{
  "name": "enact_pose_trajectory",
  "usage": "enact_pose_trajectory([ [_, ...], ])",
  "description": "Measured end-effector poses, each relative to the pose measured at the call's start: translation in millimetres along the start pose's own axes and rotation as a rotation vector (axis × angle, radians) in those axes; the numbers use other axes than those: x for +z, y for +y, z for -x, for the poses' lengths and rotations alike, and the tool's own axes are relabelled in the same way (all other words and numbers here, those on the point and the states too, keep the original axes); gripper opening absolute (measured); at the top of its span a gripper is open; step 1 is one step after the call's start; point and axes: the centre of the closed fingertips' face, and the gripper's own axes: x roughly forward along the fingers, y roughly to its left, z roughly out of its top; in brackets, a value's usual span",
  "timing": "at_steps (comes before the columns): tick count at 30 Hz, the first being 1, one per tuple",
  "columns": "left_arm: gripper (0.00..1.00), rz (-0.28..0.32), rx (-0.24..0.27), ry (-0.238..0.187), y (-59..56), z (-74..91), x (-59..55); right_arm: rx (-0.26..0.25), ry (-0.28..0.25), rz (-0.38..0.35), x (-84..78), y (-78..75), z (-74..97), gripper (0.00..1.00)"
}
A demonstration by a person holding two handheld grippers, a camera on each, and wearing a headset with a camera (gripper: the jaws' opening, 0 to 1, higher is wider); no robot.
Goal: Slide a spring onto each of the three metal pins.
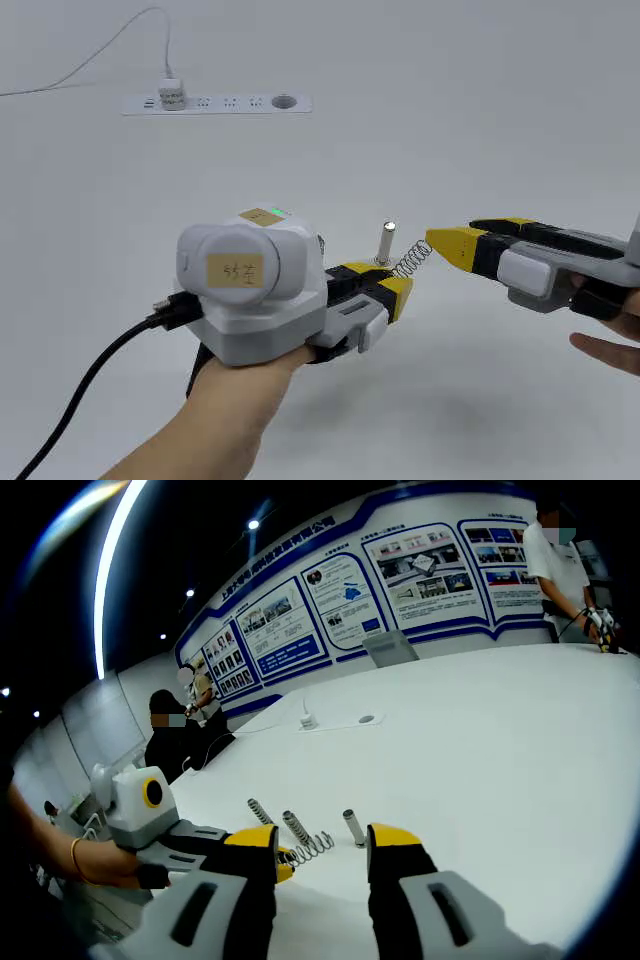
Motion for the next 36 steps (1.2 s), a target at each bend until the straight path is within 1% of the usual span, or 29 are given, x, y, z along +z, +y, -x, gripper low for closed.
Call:
enact_pose_trajectory([
  [4,0.10,0.001,-0.007,-0.025,-0.1,8.9,4.4,0.036,0.001,-0.021,0.1,10.0,-3.7,0.33],
  [10,0.10,0.016,-0.027,-0.073,-1.2,23.8,10.3,0.084,0.007,-0.047,-1.7,24.9,-9.1,0.31],
  [15,0.10,0.020,-0.034,-0.100,-0.3,35.2,13.6,0.137,0.007,-0.095,-1.4,38.8,-12.1,0.29],
  [18,0.10,0.033,-0.049,-0.126,-1.1,41.6,17.3,0.162,0.014,-0.114,-2.5,45.6,-14.2,0.27],
  [20,0.10,0.033,-0.054,-0.135,-2.1,44.2,19.0,0.178,0.017,-0.125,-3.1,49.5,-14.6,0.26],
  [23,0.10,0.023,-0.066,-0.142,-5.7,48.1,21.0,0.213,0.010,-0.165,-1.4,57.8,-15.1,0.25],
  [26,0.10,0.023,-0.080,-0.155,-8.8,51.0,23.3,0.232,0.009,-0.190,-0.7,62.0,-15.0,0.21],
  [29,0.10,0.015,-0.086,-0.164,-10.5,52.4,25.3,0.240,0.008,-0.204,-0.4,63.6,-15.0,0.20],
  [31,0.10,0.015,-0.089,-0.168,-11.1,53.2,26.0,0.253,0.013,-0.236,-1.0,65.4,-15.0,0.19],
  [36,0.10,0.016,-0.102,-0.182,-13.3,56.3,28.0,0.280,0.001,-0.292,1.4,68.0,-14.1,0.15],
])
